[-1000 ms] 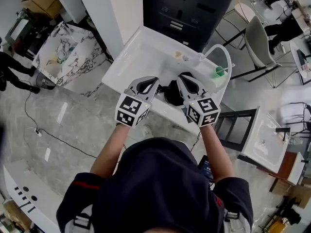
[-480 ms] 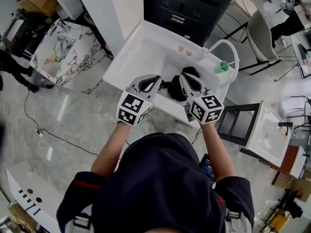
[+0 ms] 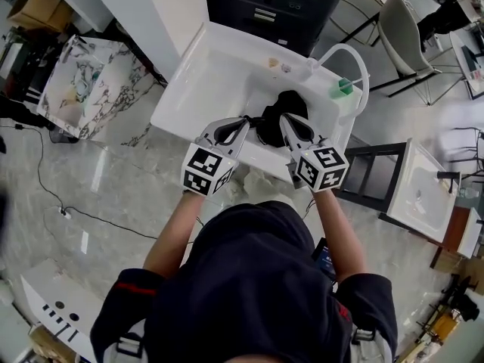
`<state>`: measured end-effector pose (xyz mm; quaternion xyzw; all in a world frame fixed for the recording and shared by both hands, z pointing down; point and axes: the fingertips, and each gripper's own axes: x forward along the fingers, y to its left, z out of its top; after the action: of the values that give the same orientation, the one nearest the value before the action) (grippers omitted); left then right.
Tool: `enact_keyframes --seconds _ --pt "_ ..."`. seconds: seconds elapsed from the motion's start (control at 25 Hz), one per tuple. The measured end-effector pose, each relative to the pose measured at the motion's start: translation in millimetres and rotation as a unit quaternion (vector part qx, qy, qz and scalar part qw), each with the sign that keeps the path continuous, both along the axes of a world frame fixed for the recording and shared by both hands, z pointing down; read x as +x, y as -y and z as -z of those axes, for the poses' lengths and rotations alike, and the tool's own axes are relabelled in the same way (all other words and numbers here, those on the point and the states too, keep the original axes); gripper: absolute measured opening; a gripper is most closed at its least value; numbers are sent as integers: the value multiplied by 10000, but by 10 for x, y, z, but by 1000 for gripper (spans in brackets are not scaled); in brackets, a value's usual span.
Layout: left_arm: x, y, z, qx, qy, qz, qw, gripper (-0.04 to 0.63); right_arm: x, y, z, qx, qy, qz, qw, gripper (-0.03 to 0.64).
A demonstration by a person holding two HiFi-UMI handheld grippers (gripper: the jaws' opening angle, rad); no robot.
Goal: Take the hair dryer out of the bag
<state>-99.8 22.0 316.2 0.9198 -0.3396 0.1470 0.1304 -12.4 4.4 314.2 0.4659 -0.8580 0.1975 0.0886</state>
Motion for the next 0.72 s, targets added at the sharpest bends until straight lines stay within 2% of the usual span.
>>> enact_keyframes --seconds 0.32,0.72 --pt "158 199 -205 -184 46 19 9998 15 131 208 -179 -160 -71 21 9998 34" --pt "194 393 -674 -708 191 104 9973 15 238 403 -529 -558 -27 63 9984 34"
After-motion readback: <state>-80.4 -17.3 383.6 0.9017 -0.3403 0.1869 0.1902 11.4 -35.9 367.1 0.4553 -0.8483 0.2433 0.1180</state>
